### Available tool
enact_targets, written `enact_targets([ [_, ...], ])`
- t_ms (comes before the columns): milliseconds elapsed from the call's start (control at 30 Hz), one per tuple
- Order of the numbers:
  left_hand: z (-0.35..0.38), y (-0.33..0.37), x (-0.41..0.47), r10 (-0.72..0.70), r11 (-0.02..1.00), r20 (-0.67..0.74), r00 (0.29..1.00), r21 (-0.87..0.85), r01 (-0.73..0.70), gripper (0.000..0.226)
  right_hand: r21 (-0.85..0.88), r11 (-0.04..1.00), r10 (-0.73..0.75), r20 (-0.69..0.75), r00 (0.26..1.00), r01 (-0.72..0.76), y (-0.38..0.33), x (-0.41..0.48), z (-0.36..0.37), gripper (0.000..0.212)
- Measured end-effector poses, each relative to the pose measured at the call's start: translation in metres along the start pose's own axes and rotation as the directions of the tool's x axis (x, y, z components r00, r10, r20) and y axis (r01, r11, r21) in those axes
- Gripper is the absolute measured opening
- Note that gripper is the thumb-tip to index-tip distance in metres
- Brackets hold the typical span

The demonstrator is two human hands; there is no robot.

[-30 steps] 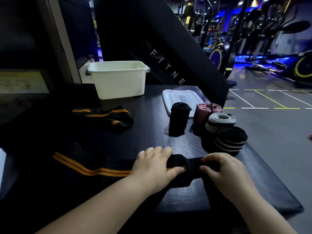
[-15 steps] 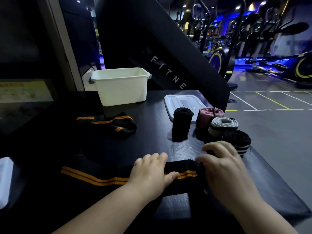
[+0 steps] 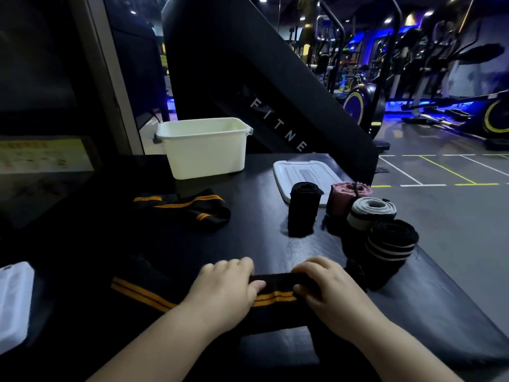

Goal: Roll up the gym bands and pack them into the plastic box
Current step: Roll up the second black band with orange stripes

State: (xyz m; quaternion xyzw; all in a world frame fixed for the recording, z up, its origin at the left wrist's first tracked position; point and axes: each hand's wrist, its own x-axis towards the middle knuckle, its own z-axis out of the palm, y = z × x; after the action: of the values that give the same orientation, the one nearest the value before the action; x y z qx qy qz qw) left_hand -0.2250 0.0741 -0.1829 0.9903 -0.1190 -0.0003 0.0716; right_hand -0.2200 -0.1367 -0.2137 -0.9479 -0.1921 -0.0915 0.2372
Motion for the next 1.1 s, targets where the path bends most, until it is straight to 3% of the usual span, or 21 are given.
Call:
enact_targets([
  [133, -0.002, -0.019, -0.007, -0.025, 0.999, -0.024, 0.999, 0.046, 0.026, 0.037, 0.000, 1.000, 0.014, 0.002, 1.000, -0.014, 0.000, 0.001, 0.002, 0.023],
  [400, 0.005, -0.028, -0.014, -0.035, 0.994, -0.133, 0.991, -0.106, 0.021, 0.033, -0.089, 0.995, 0.055, 0.029, 0.998, -0.052, -0.011, 0.003, -0.002, 0.025],
  [533, 0.009, -0.028, -0.011, -0.047, 0.995, -0.136, 0.990, -0.096, 0.034, 0.036, -0.215, 0.977, 0.021, 0.083, 0.996, -0.003, -0.036, 0.017, -0.008, 0.032],
  [667, 0.010, -0.029, -0.012, -0.034, 0.997, -0.148, 0.988, -0.075, 0.023, 0.034, -0.146, 0.987, -0.055, 0.108, 0.993, 0.071, -0.050, 0.025, 0.005, 0.028],
  [800, 0.007, -0.040, -0.017, 0.012, 0.992, -0.136, 0.991, -0.124, -0.029, 0.023, -0.174, 0.983, -0.034, 0.121, 0.992, 0.055, -0.047, 0.023, 0.016, 0.045],
  [1100, -0.001, -0.090, -0.029, -0.088, 0.996, -0.153, 0.984, -0.032, 0.084, 0.040, -0.216, 0.976, 0.036, 0.151, 0.988, -0.002, -0.035, 0.025, -0.001, 0.026],
])
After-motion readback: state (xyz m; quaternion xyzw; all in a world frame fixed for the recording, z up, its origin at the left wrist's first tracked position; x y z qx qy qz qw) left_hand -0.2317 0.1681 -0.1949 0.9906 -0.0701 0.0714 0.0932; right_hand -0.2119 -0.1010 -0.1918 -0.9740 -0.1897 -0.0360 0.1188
